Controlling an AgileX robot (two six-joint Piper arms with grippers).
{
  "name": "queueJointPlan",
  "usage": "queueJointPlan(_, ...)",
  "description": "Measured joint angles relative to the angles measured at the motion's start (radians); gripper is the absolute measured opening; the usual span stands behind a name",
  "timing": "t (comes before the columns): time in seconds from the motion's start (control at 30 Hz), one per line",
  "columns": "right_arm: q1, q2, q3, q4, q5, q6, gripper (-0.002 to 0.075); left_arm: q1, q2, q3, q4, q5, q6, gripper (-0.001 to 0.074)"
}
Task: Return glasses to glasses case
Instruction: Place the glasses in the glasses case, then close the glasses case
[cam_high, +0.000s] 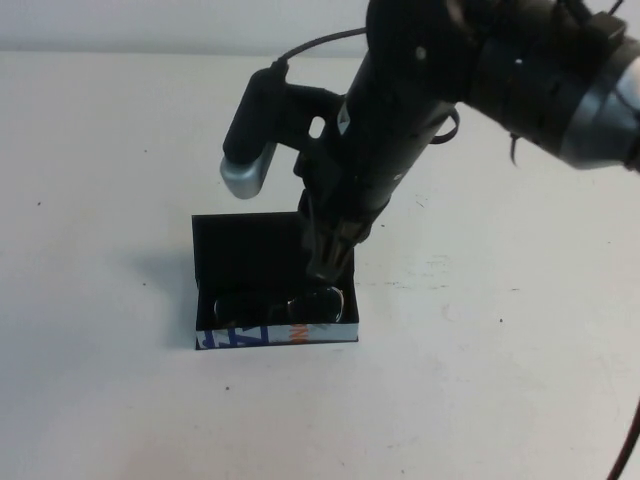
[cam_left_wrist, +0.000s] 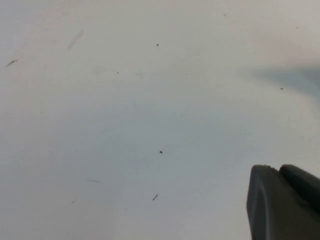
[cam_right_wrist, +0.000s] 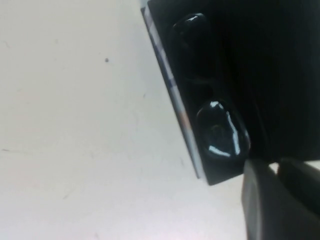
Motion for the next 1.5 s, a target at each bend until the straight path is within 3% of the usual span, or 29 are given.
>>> queueJointPlan(0.17, -0.019, -0.061, 0.039, 0.023, 0.009, 0.068, 0.0001, 0.000, 0.000, 0.000, 0.000, 0.000, 0.000, -0.0004)
queueJointPlan(0.8, -0.021, -0.062, 0.045, 0.023, 0.009, 0.116, -0.0008, 0.000, 0.000, 0.000, 0.012, -0.051, -0.003, -0.0004)
queueJointPlan(1.0, -0.021, -0.062, 0.045, 0.023, -0.023, 0.247, -0.0008, 0.000, 0.000, 0.000, -0.265, -0.252, -0.214, -0.0004)
queueJointPlan(1.13, -0.021, -0.062, 0.045, 0.023, -0.063, 0.303, -0.0008, 0.000, 0.000, 0.000, -0.335, -0.321, -0.255, -0.0004)
queueJointPlan(1.27, -0.029, -0.062, 0.045, 0.020, -0.102, 0.361, -0.0008, -0.012, 0.042, -0.033, -0.404, -0.200, -0.264, -0.0004)
queueJointPlan(1.5, -0.076, -0.056, 0.045, 0.025, -0.144, 0.428, -0.0008, -0.126, 0.414, -0.260, -0.477, -0.012, -0.108, -0.0004)
